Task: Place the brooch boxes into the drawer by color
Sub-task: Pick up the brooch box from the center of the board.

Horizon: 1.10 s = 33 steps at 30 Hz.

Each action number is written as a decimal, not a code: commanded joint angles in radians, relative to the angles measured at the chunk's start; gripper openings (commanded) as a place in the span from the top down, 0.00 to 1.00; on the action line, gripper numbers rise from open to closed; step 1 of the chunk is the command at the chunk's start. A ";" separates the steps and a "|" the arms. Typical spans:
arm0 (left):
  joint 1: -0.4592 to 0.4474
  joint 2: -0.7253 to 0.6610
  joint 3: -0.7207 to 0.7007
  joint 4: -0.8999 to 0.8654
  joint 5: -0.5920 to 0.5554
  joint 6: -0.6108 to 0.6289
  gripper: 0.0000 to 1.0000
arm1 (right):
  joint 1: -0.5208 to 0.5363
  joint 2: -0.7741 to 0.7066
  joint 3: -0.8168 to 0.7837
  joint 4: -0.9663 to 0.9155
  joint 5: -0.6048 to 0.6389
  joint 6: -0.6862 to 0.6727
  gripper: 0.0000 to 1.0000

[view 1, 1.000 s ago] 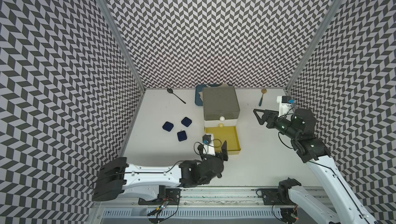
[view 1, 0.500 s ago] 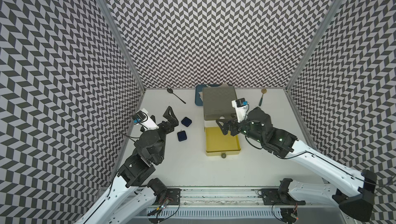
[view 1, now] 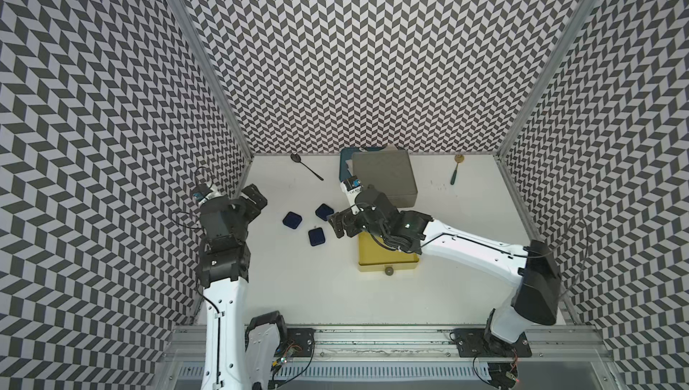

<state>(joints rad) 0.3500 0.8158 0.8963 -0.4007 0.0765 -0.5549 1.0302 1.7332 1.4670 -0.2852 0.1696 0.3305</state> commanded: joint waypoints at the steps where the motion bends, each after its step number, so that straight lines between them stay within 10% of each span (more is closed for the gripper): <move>1: 0.096 0.005 0.019 0.032 0.244 0.005 0.00 | 0.032 0.100 0.095 0.008 0.027 -0.022 0.03; 16: 0.115 -0.063 -0.074 0.062 0.305 0.015 0.00 | 0.070 0.560 0.497 -0.196 0.028 0.001 0.07; 33: 0.098 -0.072 -0.097 0.082 0.367 0.006 0.00 | 0.066 0.720 0.621 -0.279 0.059 0.032 0.12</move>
<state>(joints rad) 0.4557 0.7574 0.8059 -0.3443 0.4198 -0.5510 1.0927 2.4145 2.0659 -0.5499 0.2085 0.3450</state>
